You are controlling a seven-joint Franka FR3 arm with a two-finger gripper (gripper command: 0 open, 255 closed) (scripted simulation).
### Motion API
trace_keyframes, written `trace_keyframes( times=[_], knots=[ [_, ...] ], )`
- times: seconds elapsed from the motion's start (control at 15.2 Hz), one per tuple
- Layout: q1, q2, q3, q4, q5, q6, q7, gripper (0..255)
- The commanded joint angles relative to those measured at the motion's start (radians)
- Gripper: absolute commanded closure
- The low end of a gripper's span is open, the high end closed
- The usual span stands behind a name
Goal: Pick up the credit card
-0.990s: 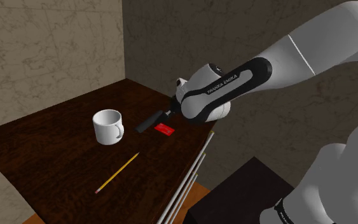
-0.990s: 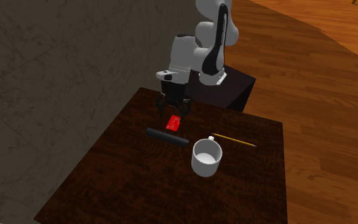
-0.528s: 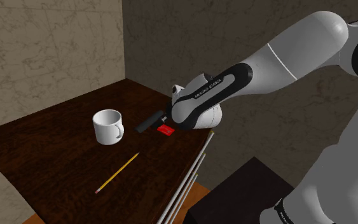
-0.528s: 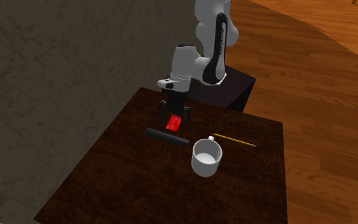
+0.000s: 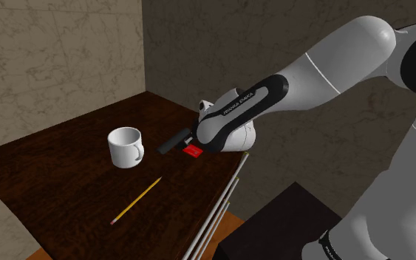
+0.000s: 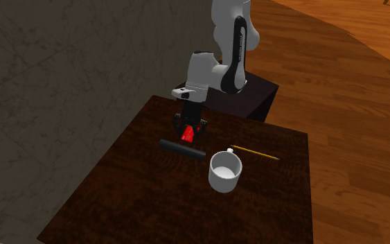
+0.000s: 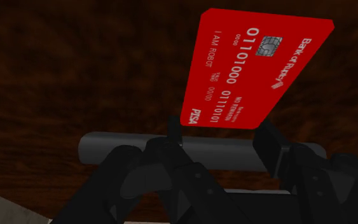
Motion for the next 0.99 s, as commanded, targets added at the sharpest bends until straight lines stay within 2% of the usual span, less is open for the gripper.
trace_keyframes(
  times=[0.0,0.26,0.66,0.92],
  knots=[
    [-0.004,0.004,0.000,-0.007,0.002,-0.001,-0.001,255],
    [-0.001,0.008,-0.003,-0.003,0.000,-0.001,0.000,255],
    [0.129,-0.076,-0.158,-0.014,-0.109,-0.082,0.113,255],
    [0.172,-0.126,-0.220,-0.016,-0.207,-0.133,0.202,255]
  ],
)
